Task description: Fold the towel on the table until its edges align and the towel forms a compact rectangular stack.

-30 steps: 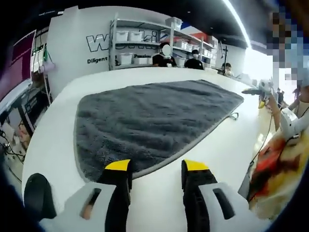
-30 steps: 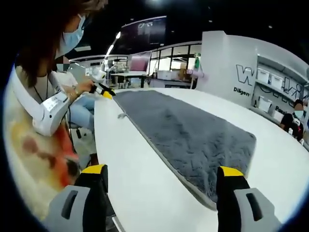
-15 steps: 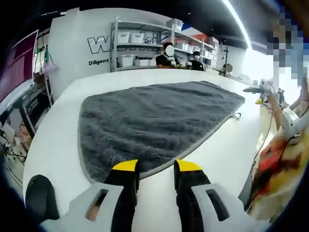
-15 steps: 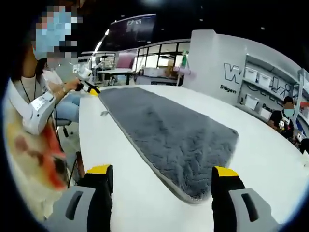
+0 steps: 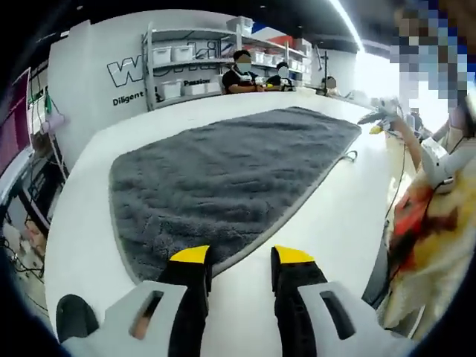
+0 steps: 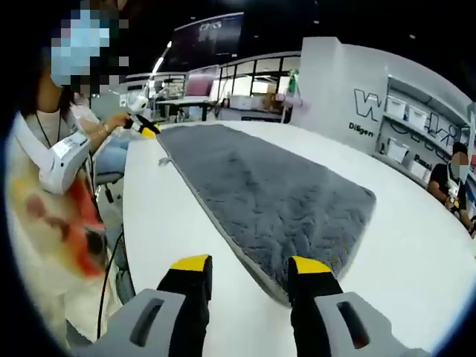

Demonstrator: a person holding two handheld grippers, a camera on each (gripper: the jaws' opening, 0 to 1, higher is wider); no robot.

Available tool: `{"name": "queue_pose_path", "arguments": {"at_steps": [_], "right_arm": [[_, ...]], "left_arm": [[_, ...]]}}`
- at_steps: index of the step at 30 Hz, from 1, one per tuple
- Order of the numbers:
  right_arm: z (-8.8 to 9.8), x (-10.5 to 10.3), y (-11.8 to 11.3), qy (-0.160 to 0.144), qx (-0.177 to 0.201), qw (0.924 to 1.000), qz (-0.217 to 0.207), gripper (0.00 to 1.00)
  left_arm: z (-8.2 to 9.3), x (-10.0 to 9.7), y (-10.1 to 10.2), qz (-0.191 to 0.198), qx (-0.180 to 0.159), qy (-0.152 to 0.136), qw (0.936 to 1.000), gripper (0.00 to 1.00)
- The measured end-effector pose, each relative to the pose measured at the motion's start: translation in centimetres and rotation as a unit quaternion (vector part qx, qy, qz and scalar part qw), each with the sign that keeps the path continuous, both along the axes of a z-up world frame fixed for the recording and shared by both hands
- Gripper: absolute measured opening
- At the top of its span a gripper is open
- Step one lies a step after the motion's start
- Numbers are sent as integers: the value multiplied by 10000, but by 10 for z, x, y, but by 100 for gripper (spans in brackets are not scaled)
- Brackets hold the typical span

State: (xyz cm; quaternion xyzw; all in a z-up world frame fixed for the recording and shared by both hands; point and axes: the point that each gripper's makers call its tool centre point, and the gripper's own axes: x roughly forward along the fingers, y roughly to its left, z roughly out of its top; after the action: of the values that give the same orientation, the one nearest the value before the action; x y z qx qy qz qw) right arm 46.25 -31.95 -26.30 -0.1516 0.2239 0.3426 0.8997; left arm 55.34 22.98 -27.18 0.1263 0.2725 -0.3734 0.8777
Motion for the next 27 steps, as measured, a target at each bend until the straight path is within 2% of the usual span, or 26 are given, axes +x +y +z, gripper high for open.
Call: {"name": "queue_pose_path", "arguments": {"at_steps": [4, 5, 8, 11, 14, 19, 27], "right_arm": [[-9, 3, -8, 112, -264, 9995, -130, 32], [-9, 5, -9, 150, -89, 9995, -270, 31], [-12, 5, -14, 148, -178, 9996, -189, 22], [-12, 8, -21, 143, -67, 9993, -342, 21], [-11, 11, -25, 92, 57, 9990, -426, 14], [-8, 11, -26, 110, 173, 9986, -482, 12], [-7, 11, -26, 73, -120, 9983, -558, 3]], "left_arm": [[0, 0, 1, 0, -87, -62, 9999, 28], [0, 1, 2, 22, -126, -78, 9999, 27], [0, 4, 6, 73, -185, -157, 9997, 22], [1, 4, 7, 14, -223, -239, 9995, 21], [1, 4, 7, -97, -188, -338, 9992, 20], [0, 5, 6, -158, -260, -394, 9988, 16], [1, 10, 11, -118, -116, -444, 9989, 10]]}}
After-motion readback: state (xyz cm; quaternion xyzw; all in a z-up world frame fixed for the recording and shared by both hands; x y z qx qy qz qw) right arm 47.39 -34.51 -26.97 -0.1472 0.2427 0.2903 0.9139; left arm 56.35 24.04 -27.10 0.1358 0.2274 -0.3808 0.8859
